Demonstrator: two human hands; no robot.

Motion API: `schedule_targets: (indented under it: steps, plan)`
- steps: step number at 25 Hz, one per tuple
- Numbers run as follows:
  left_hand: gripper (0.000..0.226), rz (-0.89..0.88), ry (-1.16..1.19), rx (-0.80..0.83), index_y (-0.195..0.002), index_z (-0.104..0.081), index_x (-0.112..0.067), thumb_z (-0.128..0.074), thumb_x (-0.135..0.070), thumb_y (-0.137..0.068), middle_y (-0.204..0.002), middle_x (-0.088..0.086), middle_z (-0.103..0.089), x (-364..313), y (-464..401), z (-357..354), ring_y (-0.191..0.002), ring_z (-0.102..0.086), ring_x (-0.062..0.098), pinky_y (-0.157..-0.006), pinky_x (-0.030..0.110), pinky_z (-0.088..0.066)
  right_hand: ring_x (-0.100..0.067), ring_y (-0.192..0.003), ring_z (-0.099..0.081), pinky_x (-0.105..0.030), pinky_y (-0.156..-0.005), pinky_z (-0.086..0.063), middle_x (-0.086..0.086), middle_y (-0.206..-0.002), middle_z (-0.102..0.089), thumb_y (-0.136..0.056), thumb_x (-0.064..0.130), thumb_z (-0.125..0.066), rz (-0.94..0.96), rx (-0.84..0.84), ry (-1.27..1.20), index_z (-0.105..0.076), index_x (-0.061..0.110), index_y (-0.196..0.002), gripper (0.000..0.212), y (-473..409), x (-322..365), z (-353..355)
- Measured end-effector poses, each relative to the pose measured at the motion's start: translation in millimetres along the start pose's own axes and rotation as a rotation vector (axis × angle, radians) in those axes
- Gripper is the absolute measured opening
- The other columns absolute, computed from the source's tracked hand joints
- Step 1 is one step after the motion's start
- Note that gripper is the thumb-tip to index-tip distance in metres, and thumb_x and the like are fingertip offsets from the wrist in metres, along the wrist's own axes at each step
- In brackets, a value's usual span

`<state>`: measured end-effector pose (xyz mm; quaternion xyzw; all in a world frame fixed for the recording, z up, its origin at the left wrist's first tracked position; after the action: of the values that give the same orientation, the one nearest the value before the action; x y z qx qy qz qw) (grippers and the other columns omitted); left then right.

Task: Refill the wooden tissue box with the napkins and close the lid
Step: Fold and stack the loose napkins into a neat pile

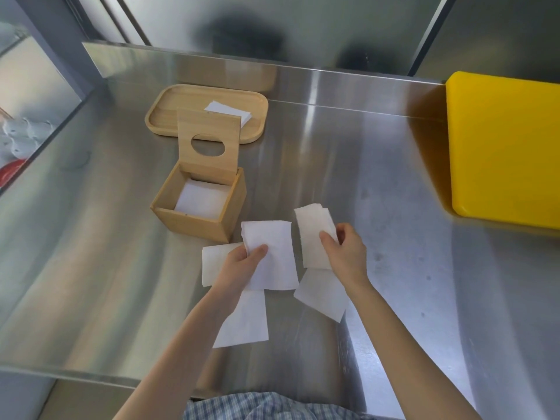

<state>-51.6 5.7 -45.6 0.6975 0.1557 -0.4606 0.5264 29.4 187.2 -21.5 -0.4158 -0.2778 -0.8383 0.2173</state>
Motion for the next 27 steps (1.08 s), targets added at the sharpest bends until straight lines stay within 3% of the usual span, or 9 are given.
schedule_targets:
  steps: [3, 7, 9, 13, 17, 21, 25, 27]
  plan:
    - [0.024, 0.019, 0.003, 0.01, -0.11, -0.056, -0.011, -0.047, -0.027, -0.095, -0.11, 0.007, -0.062, 3, 2, -3, -0.106, -0.057, 0.026, -0.091, 0.035, -0.046, -0.017, -0.084, -0.054, -0.019, -0.061, -0.043, -0.004, -0.1, -0.058, -0.09, 0.014, -0.056, -0.096, 0.001, -0.303, -0.052, 0.012, -0.1, 0.011, 14, 1, 16]
    - [0.03, 0.091, 0.149, 0.069, -0.118, -0.056, -0.004, -0.046, -0.022, -0.096, -0.114, 0.011, -0.064, 6, 6, -14, -0.11, -0.058, 0.031, -0.099, 0.044, -0.046, -0.016, -0.085, -0.062, -0.031, -0.075, -0.052, 0.0, -0.094, -0.067, -0.091, 0.009, -0.054, -0.142, 0.293, -0.703, -0.061, 0.013, -0.103, 0.014, 36, 21, 6]
    - [0.035, 0.115, 0.214, 0.107, -0.124, -0.054, -0.002, -0.045, -0.021, -0.096, -0.122, 0.016, -0.062, 7, 8, -19, -0.115, -0.057, 0.034, -0.096, 0.046, -0.047, -0.015, -0.083, -0.062, -0.031, -0.075, -0.051, 0.002, -0.09, -0.068, -0.091, 0.009, -0.055, -0.125, 0.358, -0.629, -0.063, 0.015, -0.097, 0.012, 44, 23, -6]
    - [0.036, 0.106, 0.211, 0.103, -0.122, -0.057, -0.003, -0.045, -0.024, -0.095, -0.12, 0.016, -0.063, 8, 13, -17, -0.104, -0.061, 0.032, -0.081, 0.039, -0.051, -0.015, -0.082, -0.058, -0.027, -0.072, -0.047, 0.003, -0.088, -0.064, -0.09, 0.011, -0.057, -0.122, 0.302, -0.366, -0.061, 0.013, -0.1, 0.011, 48, 12, -20]
    - [0.039, 0.122, 0.271, 0.168, -0.12, -0.059, -0.015, -0.038, -0.038, -0.096, -0.119, 0.01, -0.065, 11, 15, -23, -0.11, -0.061, 0.029, -0.095, 0.048, -0.049, -0.017, -0.083, -0.057, -0.023, -0.066, -0.043, -0.003, -0.094, -0.063, -0.089, 0.011, -0.056, -0.123, 0.287, -0.304, -0.061, 0.012, -0.099, 0.011, 49, 13, -25]
    - [0.044, 0.101, 0.322, 0.282, -0.114, -0.06, -0.021, -0.028, -0.044, -0.098, -0.113, 0.006, -0.068, 6, 17, -30, -0.105, -0.064, 0.025, -0.091, 0.043, -0.05, -0.02, -0.089, -0.055, -0.028, -0.07, -0.043, -0.004, -0.096, -0.062, -0.089, 0.013, -0.055, -0.158, 0.247, -0.279, -0.06, 0.011, -0.097, 0.01, 50, 11, -27]
    - [0.028, 0.03, 0.185, 0.261, -0.111, -0.06, -0.009, -0.043, -0.025, -0.097, -0.099, 0.008, -0.069, 6, 19, -29, -0.089, -0.066, 0.024, -0.073, 0.036, -0.058, -0.022, -0.092, -0.056, -0.032, -0.077, -0.045, -0.005, -0.099, -0.063, -0.089, 0.015, -0.056, -0.137, 0.232, -0.237, -0.058, 0.014, -0.096, 0.008, 48, 8, -29]
    - [0.022, 0.006, 0.16, 0.242, -0.103, -0.062, -0.011, -0.043, -0.02, -0.097, -0.092, 0.006, -0.069, 5, 20, -28, -0.082, -0.066, 0.021, -0.067, 0.033, -0.057, -0.022, -0.09, -0.056, -0.033, -0.076, -0.044, -0.012, -0.101, -0.064, -0.089, 0.016, -0.056, -0.127, 0.239, -0.201, -0.06, 0.006, -0.099, 0.015, 49, 7, -30]
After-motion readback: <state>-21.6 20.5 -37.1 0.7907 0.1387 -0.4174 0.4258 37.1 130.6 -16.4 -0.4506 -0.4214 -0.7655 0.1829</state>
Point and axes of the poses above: each hand's wrist, its own y-axis away from the middle knuckle, its own z-axis out of the back of the hand, x = y × z, the point moved 8 cm from there along -y, towards the middle knuckle
